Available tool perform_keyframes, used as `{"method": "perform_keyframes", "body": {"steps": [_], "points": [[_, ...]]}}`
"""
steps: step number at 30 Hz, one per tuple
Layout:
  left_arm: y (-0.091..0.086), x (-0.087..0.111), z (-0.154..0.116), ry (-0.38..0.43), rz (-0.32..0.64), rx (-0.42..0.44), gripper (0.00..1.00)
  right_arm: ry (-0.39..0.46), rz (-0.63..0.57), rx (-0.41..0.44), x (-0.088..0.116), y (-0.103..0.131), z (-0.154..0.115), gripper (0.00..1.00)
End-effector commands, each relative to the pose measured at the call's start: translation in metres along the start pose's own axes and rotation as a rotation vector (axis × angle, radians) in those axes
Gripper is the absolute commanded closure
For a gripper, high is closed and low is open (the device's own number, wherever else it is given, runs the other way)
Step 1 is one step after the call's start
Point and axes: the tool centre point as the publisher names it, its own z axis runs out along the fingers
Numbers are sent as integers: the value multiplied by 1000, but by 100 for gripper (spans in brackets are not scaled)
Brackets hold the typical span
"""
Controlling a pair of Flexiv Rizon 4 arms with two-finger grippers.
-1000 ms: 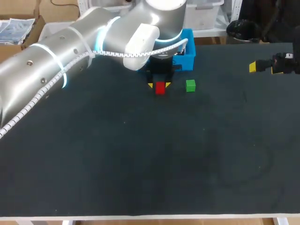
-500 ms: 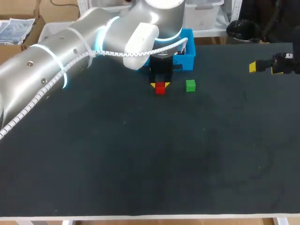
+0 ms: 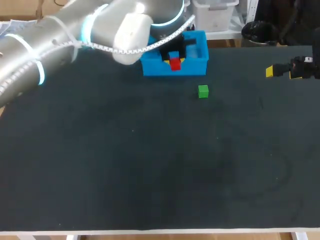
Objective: Use the left arm to pick the red cube and place it into the blue plastic box first, then use the right arm to grasp the green cube and put it into the same blue plastic box after the first action is fully finished.
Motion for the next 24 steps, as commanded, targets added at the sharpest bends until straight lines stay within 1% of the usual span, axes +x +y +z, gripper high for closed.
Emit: {"method": "perform_keyframes", "body": {"steps": [1, 5, 8, 11, 16, 20, 24], "points": [[16, -3, -24, -125, -8, 154, 100, 0, 0, 0, 0, 0, 0, 0], [22, -26, -25, -149, -13, 159, 100, 0, 0, 0, 0, 0, 0, 0], [23, -45, -24, -168, 15, 146, 100, 0, 0, 0, 0, 0, 0, 0], [22, -60, -16, -182, 53, 144, 100, 0, 0, 0, 0, 0, 0, 0], [18, -75, -2, -179, 92, 146, 100, 0, 0, 0, 0, 0, 0, 0], [19, -86, 8, -179, 108, 137, 100, 0, 0, 0, 0, 0, 0, 0], [24, -99, 20, -184, 125, 108, 100, 0, 0, 0, 0, 0, 0, 0]]}}
